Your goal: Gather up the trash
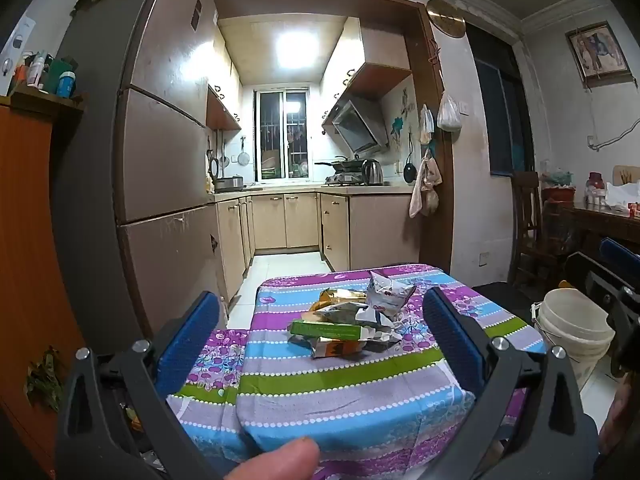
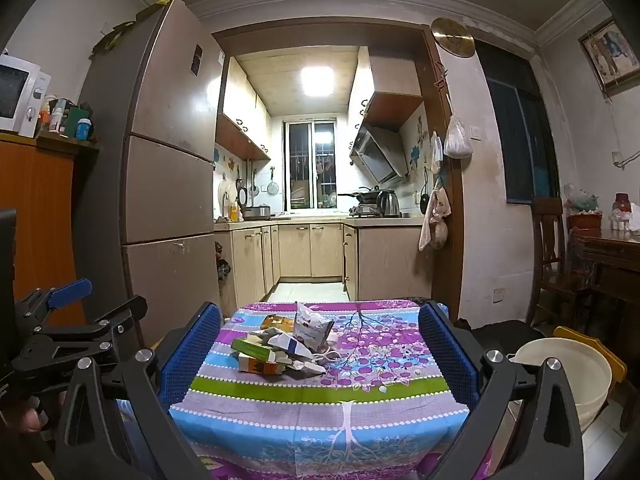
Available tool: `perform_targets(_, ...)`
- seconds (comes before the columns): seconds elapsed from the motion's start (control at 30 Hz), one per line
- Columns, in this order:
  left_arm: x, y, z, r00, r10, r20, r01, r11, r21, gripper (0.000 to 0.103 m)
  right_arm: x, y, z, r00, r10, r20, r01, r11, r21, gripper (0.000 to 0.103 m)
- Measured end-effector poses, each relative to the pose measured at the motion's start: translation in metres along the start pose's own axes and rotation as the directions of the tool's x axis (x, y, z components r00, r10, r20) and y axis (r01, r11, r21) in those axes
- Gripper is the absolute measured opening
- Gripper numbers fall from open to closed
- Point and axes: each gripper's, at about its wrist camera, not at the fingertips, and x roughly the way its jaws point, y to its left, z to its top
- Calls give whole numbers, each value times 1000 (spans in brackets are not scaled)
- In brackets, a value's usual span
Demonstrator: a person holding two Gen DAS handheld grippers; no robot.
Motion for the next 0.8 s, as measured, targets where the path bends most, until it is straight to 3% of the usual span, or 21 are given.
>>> perform_targets(0.8, 3, -2, -5, 1000, -6, -14, 6, 1000, 16, 98, 0, 0, 0, 1000, 1, 10, -1, 1000, 8, 99)
